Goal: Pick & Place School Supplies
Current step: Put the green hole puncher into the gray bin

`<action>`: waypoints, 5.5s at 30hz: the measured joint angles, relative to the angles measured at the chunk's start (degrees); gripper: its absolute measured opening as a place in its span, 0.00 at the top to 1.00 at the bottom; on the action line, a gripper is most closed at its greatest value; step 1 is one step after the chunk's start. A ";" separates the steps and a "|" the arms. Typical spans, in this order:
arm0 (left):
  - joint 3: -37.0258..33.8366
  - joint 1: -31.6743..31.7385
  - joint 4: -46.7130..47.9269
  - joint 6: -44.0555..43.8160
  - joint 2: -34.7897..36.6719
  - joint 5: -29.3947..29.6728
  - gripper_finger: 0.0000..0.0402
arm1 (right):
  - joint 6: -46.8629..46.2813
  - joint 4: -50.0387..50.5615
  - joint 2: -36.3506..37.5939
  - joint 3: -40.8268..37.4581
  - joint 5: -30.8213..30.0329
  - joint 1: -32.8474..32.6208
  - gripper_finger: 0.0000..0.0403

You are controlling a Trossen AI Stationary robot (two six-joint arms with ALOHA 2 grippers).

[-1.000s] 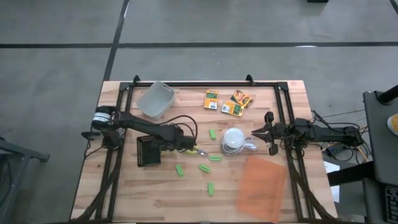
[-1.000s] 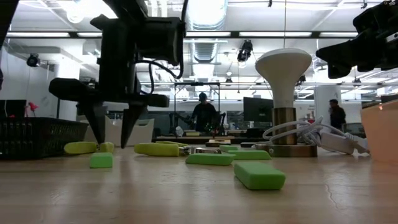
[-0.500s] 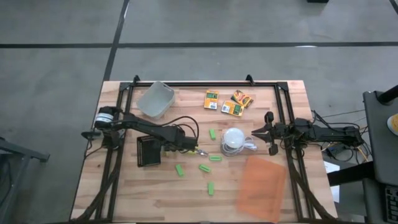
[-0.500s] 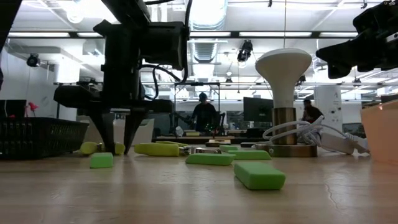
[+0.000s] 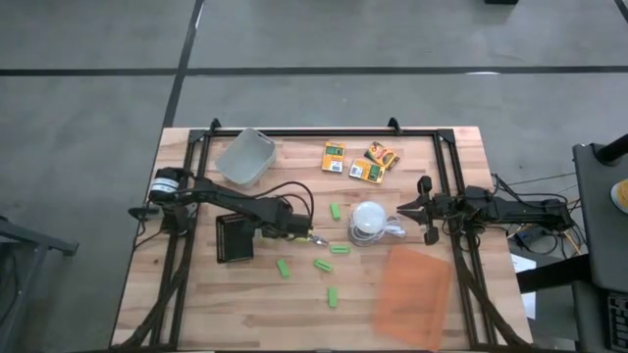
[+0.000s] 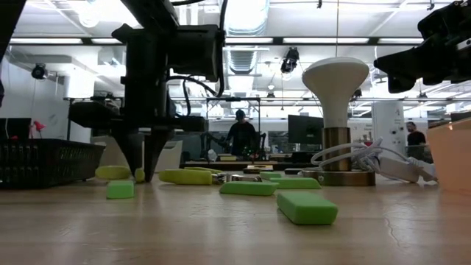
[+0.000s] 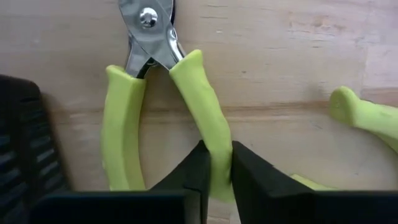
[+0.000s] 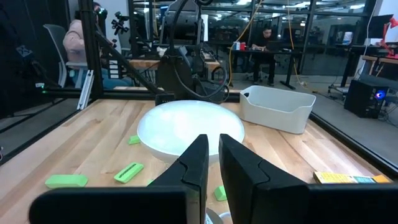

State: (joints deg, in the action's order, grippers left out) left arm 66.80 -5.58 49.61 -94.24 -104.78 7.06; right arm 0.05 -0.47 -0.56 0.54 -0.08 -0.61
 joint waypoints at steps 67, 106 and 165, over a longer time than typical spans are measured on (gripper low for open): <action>3.26 39.68 11.23 72.67 11.14 7.34 0.86 | 0.00 0.00 0.00 0.00 -0.02 0.00 0.91; -9.17 46.74 -6.11 78.10 10.98 -5.62 0.81 | 0.00 0.00 0.02 0.00 -0.01 0.01 0.91; -0.48 10.68 -25.01 94.08 10.67 -6.62 0.64 | 0.00 0.00 0.02 0.00 -0.02 0.01 0.91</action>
State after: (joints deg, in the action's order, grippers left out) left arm 66.32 5.09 24.60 -0.17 -94.10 0.44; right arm 0.05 -0.47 -0.54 0.54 -0.10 -0.60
